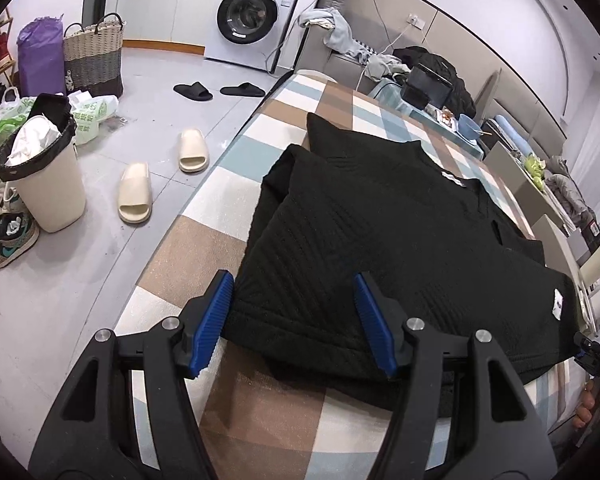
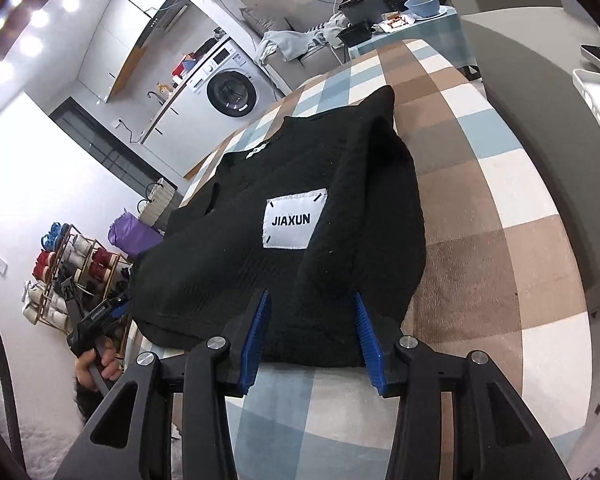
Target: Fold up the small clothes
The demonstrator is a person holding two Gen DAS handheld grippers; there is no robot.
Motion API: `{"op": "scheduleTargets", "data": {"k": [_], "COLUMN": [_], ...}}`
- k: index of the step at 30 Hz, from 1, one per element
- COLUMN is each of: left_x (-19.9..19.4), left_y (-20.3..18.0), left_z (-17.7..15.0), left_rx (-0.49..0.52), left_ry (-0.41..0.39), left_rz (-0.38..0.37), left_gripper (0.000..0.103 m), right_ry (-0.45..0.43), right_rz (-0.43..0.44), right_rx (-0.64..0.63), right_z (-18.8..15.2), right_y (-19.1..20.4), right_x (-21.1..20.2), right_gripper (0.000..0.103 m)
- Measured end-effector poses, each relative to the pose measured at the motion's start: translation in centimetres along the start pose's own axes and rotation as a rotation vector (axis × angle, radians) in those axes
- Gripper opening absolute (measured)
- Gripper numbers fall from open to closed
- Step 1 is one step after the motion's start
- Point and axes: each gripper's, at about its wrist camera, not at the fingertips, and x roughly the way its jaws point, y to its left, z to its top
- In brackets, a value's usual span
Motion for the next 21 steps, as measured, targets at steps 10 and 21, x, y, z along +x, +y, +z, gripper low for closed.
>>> {"op": "scheduleTargets", "data": {"k": [10, 21], "left_x": [-0.2, -1.2], "left_y": [0.8, -1.5], "left_z": [1.2, 9.6], "left_rx": [-0.056, -0.064], "left_ry": [-0.075, -0.232], "left_rz": [-0.027, -0.121], "left_gripper": [0.004, 0.003], "right_ry": [-0.031, -0.247], "right_rz": [0.003, 0.089], "right_rx": [0.016, 0.044], "right_z": [0.9, 9.2], "right_y": [0.5, 1.7], "right_x": [0.7, -1.6], "right_gripper": [0.011, 0.006]}}
